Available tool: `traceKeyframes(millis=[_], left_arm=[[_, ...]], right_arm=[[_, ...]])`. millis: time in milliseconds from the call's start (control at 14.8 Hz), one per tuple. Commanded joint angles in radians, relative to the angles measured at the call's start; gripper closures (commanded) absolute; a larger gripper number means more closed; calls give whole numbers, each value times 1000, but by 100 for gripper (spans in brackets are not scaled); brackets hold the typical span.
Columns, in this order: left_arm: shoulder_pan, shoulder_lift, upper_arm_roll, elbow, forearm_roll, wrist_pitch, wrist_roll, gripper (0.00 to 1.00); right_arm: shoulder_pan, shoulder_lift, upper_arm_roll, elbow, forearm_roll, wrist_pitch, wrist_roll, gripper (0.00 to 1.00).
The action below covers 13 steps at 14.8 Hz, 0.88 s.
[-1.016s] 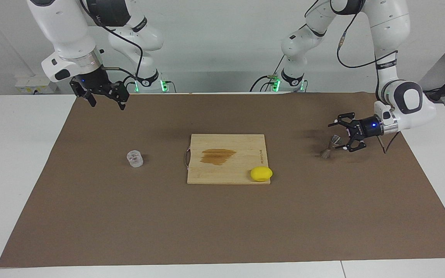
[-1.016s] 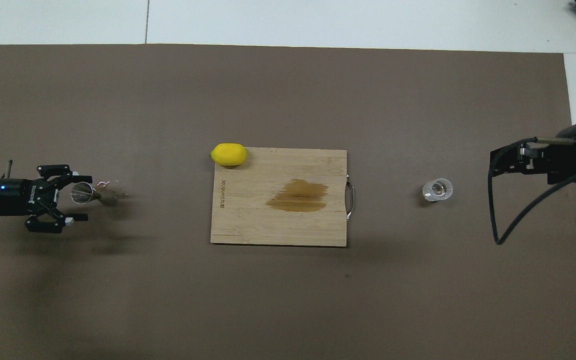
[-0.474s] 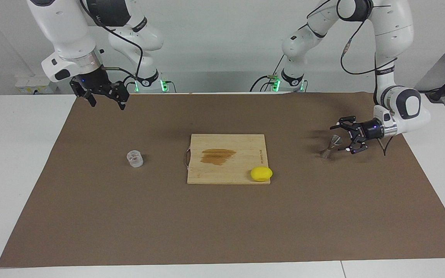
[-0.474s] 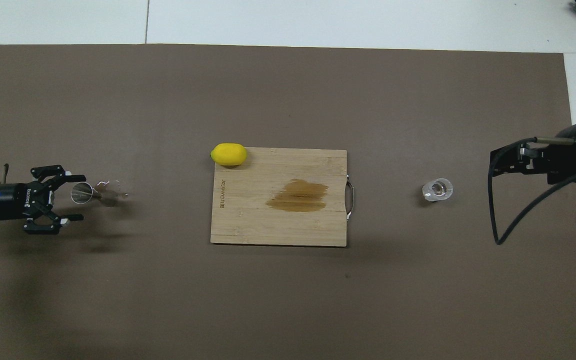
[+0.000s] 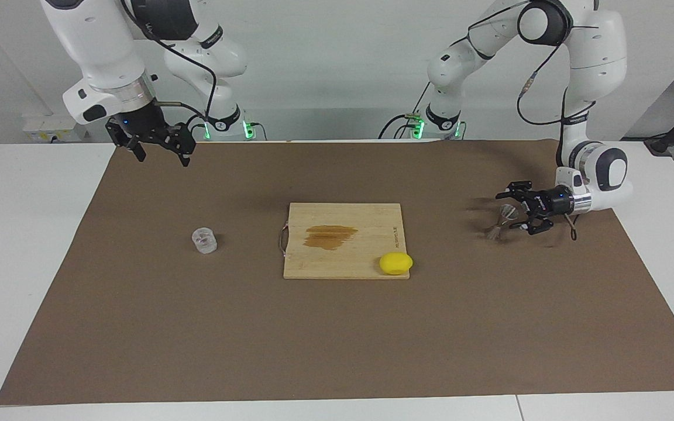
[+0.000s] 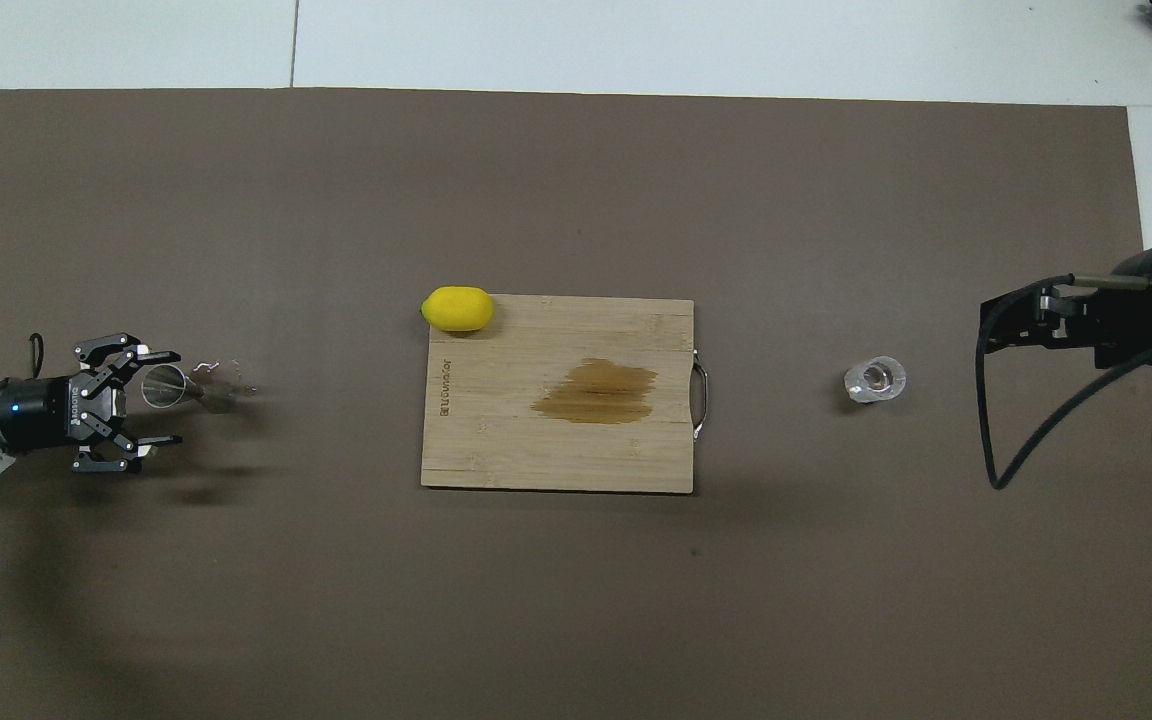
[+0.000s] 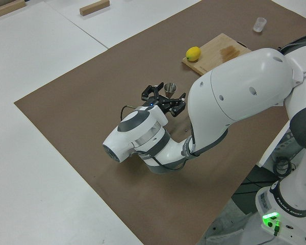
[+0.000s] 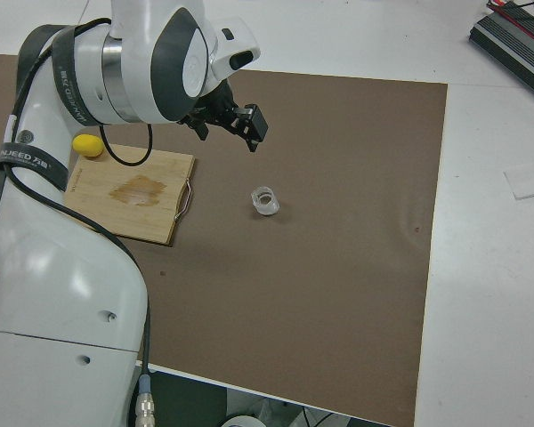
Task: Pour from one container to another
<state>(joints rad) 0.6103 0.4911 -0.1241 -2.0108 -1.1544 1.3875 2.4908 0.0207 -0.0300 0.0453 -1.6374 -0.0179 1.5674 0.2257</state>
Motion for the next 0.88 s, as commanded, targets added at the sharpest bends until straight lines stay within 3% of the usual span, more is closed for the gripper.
traceKeyframes(millis=[0,203,813], left_arm=[[13,3,-3,-5,-11,-34,56,0],[19,3,0,-17,-7,-15,155,0],[54,4,0,-13,10,50,157,0]], right_arm=[[1,-2,-5,5,18,-13,4,0],[1,-2,-5,5,18,-13,4,0],[1,-2,-5,5,18,-13,4,0]])
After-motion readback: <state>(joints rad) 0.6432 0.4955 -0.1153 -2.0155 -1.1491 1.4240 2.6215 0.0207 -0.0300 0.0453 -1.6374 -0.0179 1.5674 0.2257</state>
